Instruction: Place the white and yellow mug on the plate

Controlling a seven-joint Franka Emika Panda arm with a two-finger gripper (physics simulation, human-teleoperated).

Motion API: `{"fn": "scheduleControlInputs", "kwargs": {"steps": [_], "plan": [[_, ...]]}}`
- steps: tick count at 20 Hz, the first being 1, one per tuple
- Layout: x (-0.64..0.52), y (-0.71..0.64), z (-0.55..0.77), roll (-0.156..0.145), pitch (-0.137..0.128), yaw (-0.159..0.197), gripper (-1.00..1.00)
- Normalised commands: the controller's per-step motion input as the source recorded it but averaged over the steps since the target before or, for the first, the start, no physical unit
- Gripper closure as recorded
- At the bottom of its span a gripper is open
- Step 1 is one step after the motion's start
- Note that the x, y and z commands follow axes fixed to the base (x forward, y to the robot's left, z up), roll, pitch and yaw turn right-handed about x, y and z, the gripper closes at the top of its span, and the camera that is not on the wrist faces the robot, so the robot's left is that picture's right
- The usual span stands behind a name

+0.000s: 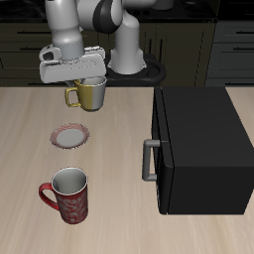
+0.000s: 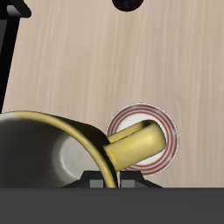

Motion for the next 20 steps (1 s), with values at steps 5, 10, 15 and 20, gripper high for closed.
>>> {"fn": "scheduleControlInputs", "kwargs": {"steps": [5,10,15,20], "plan": [[-0.07,-0.23,-0.27,-0.045,-0.011,0.024,1.0],[0.0,-0.18,-0.14,-0.049,-0.014,0.018,1.0],[0.02,-0.12,-0.1,-0.031,-0.024,0.021,1.0],[0.06,-0.1,-0.06,-0.024,-0.018,0.001,1.0]]}}
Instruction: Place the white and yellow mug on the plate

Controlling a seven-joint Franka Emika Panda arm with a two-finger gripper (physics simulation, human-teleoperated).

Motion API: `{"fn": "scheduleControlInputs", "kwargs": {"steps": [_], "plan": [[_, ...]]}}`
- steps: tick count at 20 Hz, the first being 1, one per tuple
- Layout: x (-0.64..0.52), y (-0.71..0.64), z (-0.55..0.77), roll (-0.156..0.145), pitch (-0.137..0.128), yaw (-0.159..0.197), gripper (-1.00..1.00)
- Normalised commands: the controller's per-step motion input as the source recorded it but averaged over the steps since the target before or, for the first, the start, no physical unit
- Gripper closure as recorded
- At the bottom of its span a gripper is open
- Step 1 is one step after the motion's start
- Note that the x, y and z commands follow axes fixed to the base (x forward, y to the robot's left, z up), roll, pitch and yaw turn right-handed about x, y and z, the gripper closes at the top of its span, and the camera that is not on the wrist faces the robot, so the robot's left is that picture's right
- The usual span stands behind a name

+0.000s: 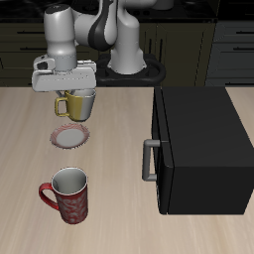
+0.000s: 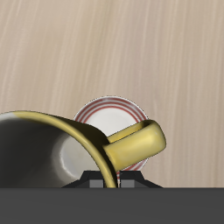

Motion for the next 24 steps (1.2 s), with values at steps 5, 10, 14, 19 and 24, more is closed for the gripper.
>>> {"fn": "scheduleControlInputs", "kwargs": {"steps": [5,10,14,19,24], "plan": [[0.1,-0.11,-0.12,-0.03,-0.008,0.006,1.0],[0.23,-0.08,-0.07,-0.059,-0.009,0.014,1.0],[0.09,0.0,-0.02,-0.014,0.003,-0.012,1.0],[0.08,-0.01,-0.16,0.0,0.03,0.011,1.0],[-0.01,-0.03,-0.13,-0.01,0.019,-0.001,1.0]]}}
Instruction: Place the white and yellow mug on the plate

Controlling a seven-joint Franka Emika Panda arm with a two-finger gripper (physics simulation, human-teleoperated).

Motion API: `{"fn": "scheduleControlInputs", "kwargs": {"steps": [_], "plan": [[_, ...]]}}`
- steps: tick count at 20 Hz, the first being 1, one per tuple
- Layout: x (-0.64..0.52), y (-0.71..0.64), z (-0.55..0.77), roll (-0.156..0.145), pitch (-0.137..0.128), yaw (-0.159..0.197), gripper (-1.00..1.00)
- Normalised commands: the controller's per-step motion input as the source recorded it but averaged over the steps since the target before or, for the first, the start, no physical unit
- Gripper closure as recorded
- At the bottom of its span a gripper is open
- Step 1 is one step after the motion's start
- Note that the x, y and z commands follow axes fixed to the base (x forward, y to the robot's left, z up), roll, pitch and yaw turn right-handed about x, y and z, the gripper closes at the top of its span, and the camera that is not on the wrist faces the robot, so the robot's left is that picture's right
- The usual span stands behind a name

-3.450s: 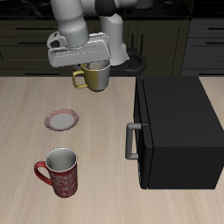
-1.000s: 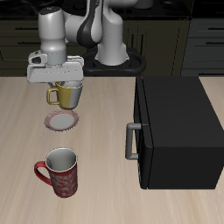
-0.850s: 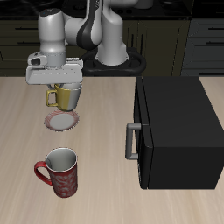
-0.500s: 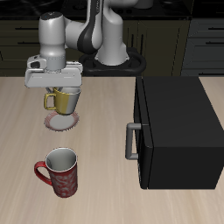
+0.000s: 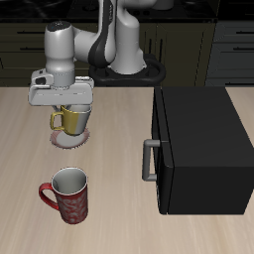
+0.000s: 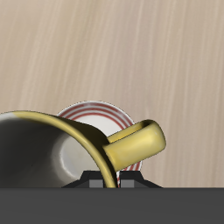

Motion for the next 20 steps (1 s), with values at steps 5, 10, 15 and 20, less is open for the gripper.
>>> {"fn": "scheduleControlInputs", "kwargs": {"steps": [5,10,15,20], "plan": [[0.02,-0.02,-0.07,-0.014,0.0,0.008,1.0],[0.03,-0.05,-0.07,-0.017,0.008,-0.002,1.0],[0.02,-0.01,-0.03,-0.001,0.003,0.008,1.0],[0.09,-0.05,-0.14,-0.015,0.02,0.012,1.0]]}}
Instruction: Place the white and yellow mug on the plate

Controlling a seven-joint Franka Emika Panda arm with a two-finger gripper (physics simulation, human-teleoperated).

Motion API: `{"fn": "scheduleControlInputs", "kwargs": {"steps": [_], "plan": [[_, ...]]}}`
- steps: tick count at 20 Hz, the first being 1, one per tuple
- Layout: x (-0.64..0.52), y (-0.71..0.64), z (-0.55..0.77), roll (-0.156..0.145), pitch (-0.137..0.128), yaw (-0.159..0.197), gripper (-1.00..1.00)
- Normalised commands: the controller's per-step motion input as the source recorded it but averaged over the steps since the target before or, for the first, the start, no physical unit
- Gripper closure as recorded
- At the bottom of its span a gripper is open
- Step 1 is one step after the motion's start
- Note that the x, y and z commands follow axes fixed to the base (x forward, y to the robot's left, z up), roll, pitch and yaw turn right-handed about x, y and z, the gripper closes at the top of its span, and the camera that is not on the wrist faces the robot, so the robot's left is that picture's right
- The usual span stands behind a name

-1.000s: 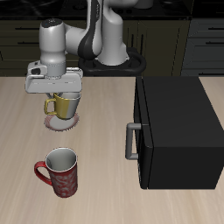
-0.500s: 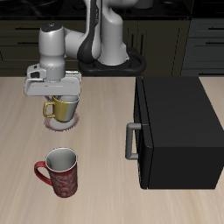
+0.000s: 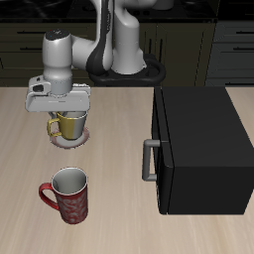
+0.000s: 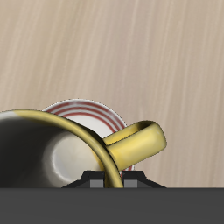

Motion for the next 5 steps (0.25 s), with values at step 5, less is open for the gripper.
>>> {"fn": "scheduleControlInputs", "kwargs": {"steps": [5], "plan": [[0.06,-0.03,-0.11,-0.01,0.012,0.008,1.0]]}}
